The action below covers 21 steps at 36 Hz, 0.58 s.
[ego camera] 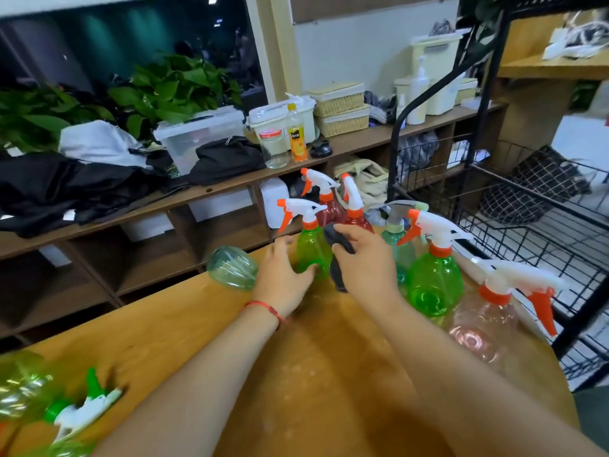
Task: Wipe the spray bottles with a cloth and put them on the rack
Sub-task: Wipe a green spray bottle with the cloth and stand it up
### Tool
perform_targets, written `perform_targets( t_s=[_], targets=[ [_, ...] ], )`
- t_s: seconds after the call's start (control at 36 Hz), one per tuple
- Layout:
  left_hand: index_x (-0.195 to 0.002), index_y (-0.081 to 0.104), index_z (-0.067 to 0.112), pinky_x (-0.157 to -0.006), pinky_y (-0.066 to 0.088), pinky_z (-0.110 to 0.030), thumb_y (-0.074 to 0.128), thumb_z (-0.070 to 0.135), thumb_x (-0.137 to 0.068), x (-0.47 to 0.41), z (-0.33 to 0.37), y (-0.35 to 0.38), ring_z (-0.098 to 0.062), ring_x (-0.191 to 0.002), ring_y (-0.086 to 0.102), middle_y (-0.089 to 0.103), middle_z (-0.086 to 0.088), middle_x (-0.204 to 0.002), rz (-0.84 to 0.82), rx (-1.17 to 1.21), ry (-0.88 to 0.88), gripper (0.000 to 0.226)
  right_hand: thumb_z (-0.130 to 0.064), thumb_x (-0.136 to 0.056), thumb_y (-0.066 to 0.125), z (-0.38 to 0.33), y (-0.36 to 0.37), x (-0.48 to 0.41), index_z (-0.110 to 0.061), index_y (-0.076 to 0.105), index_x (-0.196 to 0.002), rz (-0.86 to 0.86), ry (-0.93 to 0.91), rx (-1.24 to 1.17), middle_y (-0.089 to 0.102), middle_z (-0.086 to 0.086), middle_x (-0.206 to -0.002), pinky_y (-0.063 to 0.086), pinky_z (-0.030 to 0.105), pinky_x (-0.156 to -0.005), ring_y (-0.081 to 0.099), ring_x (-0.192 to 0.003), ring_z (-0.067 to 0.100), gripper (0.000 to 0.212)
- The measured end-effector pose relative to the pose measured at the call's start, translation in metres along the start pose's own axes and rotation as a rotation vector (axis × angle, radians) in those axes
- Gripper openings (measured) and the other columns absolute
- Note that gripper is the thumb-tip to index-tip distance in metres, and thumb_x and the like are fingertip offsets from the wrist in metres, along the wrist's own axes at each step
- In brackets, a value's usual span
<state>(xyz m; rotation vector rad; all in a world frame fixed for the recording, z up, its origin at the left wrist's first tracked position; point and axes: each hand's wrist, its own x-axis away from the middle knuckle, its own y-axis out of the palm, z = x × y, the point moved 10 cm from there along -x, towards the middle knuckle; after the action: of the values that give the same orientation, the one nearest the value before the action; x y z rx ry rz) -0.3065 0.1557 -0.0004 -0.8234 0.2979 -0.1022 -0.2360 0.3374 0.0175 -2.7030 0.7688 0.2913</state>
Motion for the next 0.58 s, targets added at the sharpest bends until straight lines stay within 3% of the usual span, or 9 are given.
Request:
perform_targets(
  t_s=[0.06, 0.14, 0.22, 0.31, 0.39, 0.47, 0.58],
  targets=[
    [-0.141, 0.054, 0.027, -0.111, 0.044, -0.036, 0.073, 0.029, -0.095, 0.007, -0.002, -0.021, -0.024, -0.129, 0.054, 0.052, 0.0, -0.141, -0.019, -0.103, 0.069, 0.049, -0.012, -0.097, 0.072, -0.004, -0.008, 0.008, -0.028, 0.074, -0.128, 0.007, 0.007, -0.113, 0.073, -0.026, -0.11, 0.057, 0.032, -0.1, 0.069, -0.104, -0.002, 0.034],
    [-0.133, 0.062, 0.025, -0.114, 0.043, -0.043, 0.066, 0.013, -0.091, 0.008, -0.015, -0.056, -0.026, -0.131, 0.049, 0.056, 0.001, -0.137, -0.011, -0.358, 0.203, 0.045, -0.015, -0.096, 0.078, -0.007, -0.006, 0.02, -0.029, 0.072, -0.121, -0.008, 0.076, -0.303, 0.075, -0.019, -0.11, 0.062, 0.041, -0.095, 0.073, -0.102, 0.003, 0.03],
    [-0.144, 0.055, 0.028, -0.12, 0.038, -0.047, 0.065, 0.01, -0.086, 0.001, -0.037, -0.077, -0.028, -0.143, 0.04, 0.05, 0.002, -0.147, -0.086, -0.586, 0.184, 0.061, -0.019, -0.094, 0.081, -0.005, 0.014, 0.036, -0.027, 0.072, -0.118, -0.065, 0.19, -0.442, 0.076, -0.009, -0.112, 0.065, 0.043, -0.087, 0.075, -0.101, 0.014, 0.027],
    [-0.159, 0.036, 0.035, -0.129, 0.024, -0.053, 0.067, 0.017, -0.083, -0.004, -0.055, -0.081, -0.032, -0.159, 0.02, 0.032, 0.001, -0.167, -0.224, -0.74, 0.186, 0.084, -0.016, -0.094, 0.079, 0.0, 0.042, 0.055, -0.026, 0.073, -0.119, -0.155, 0.301, -0.588, 0.077, -0.001, -0.119, 0.063, 0.036, -0.079, 0.077, -0.1, 0.017, 0.027],
    [-0.165, 0.017, 0.043, -0.13, 0.018, -0.057, 0.069, 0.029, -0.085, -0.011, -0.071, -0.074, -0.033, -0.163, 0.01, 0.017, 0.002, -0.175, -0.335, -0.896, 0.211, 0.097, -0.001, -0.098, 0.069, 0.004, 0.063, 0.074, -0.016, 0.071, -0.125, -0.232, 0.39, -0.83, 0.077, 0.008, -0.121, 0.064, 0.044, -0.087, 0.076, -0.106, 0.026, 0.031],
    [-0.165, 0.02, 0.044, -0.127, 0.026, -0.053, 0.07, 0.041, -0.09, -0.018, -0.073, -0.073, -0.03, -0.157, 0.025, 0.028, -0.002, -0.169, -0.3, -0.983, 0.265, 0.089, 0.001, -0.098, 0.065, 0.009, 0.067, 0.086, -0.011, 0.07, -0.128, -0.247, 0.412, -0.915, 0.076, 0.013, -0.124, 0.058, 0.053, -0.099, 0.073, -0.113, 0.034, 0.032],
    [-0.156, 0.036, 0.037, -0.111, 0.045, -0.045, 0.074, 0.049, -0.091, -0.018, -0.067, -0.077, -0.031, -0.135, 0.046, 0.042, -0.007, -0.151, -0.244, -1.006, 0.288, 0.077, -0.006, -0.097, 0.072, 0.009, 0.064, 0.089, -0.012, 0.072, -0.129, -0.24, 0.363, -0.852, 0.077, 0.013, -0.121, 0.056, 0.056, -0.103, 0.073, -0.113, 0.035, 0.033]
  ],
)
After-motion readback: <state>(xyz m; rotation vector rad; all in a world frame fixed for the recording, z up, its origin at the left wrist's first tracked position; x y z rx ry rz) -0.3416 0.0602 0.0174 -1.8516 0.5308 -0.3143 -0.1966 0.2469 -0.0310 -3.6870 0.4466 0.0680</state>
